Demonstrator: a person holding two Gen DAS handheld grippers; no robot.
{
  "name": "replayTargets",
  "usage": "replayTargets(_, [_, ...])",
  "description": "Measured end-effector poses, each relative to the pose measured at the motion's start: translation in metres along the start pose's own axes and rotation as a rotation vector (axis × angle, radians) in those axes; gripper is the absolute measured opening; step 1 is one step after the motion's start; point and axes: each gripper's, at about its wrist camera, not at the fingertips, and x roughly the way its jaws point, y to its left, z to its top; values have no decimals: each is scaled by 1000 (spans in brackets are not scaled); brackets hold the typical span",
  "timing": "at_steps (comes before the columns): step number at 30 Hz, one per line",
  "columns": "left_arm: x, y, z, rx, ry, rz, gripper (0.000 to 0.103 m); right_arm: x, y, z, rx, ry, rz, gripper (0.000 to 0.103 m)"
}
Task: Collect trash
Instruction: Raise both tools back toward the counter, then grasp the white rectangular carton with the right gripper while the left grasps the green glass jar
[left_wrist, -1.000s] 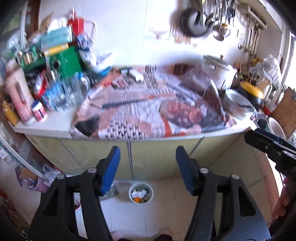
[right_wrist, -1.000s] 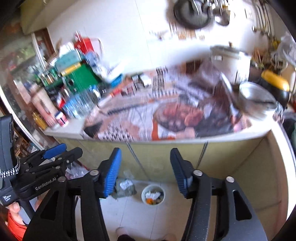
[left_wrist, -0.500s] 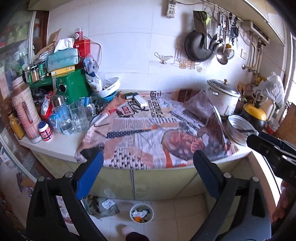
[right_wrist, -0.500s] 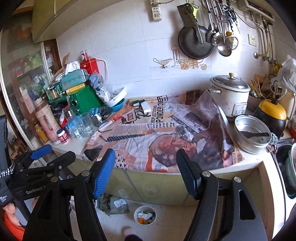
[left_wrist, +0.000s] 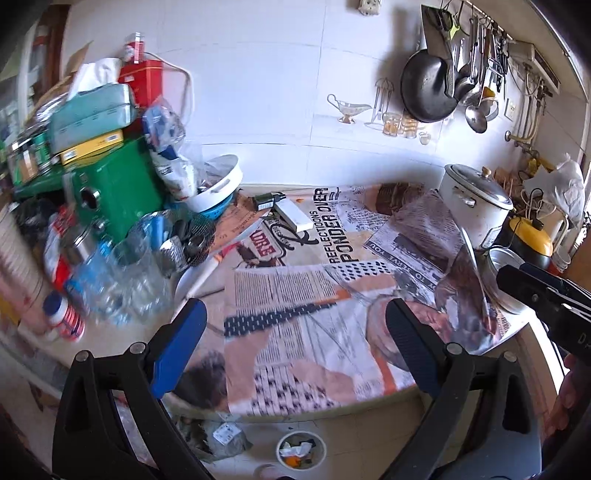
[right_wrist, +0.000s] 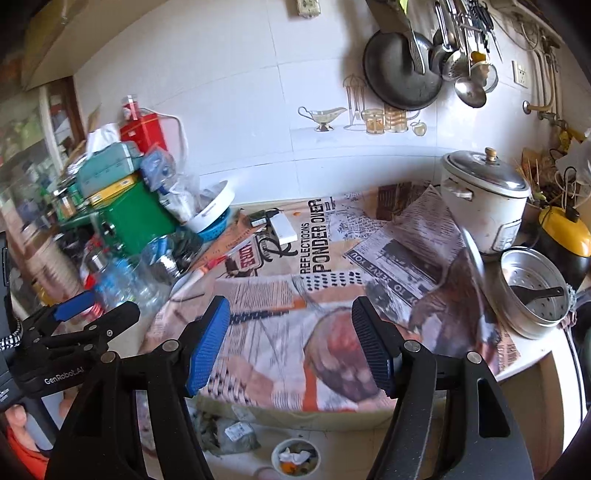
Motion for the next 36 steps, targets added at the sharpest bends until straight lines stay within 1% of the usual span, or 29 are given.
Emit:
replayTargets(3, [22, 12, 14, 17, 5, -8, 98, 19, 0, 8, 16, 3, -15, 65])
replayTargets(7, [51, 23, 27, -7, 36, -24, 98, 53, 0, 22, 18, 47, -12, 65])
replayTargets(10, [70, 25, 33, -1, 58, -26, 98, 78, -4, 31, 11, 77, 0, 65])
replayTargets(13, [94, 25, 42, 1, 83, 4, 98, 111, -6, 44, -19, 93, 4, 71])
replayTargets(16, [116, 28, 52, -31, 95, 34, 98, 150, -7, 59, -57, 122, 39, 72])
replayTargets(17, [125, 29, 56, -48, 98, 58, 98, 163, -8, 64, -71, 132, 56, 72])
replayTargets(20, [147, 33, 64, -97, 117, 118, 98, 211, -9, 78, -120, 176, 102, 72])
replayTargets(22, [167, 38, 71, -145, 137, 144, 98, 253, -10, 87, -156, 221, 129, 72])
replayTargets(24, [186, 43, 75, -167, 158, 171, 98, 286, -11, 92, -178, 256, 140, 72])
replayTargets(26, [205, 47, 78, -189, 172, 203, 98, 328, -12, 95, -195, 298, 157, 72])
replayTargets(28, [225, 52, 79, -223, 188, 226, 98, 360, -12, 97, -201, 332, 166, 72])
replayTargets(31, [243, 58, 78, -256, 203, 250, 98, 408, -8, 95, -208, 389, 172, 72])
replayTargets(33, [254, 63, 75, -276, 222, 262, 98, 430, -2, 92, -215, 411, 177, 72])
replayTargets(36, [265, 69, 68, -288, 253, 288, 98, 446, 7, 88, -235, 416, 185, 72])
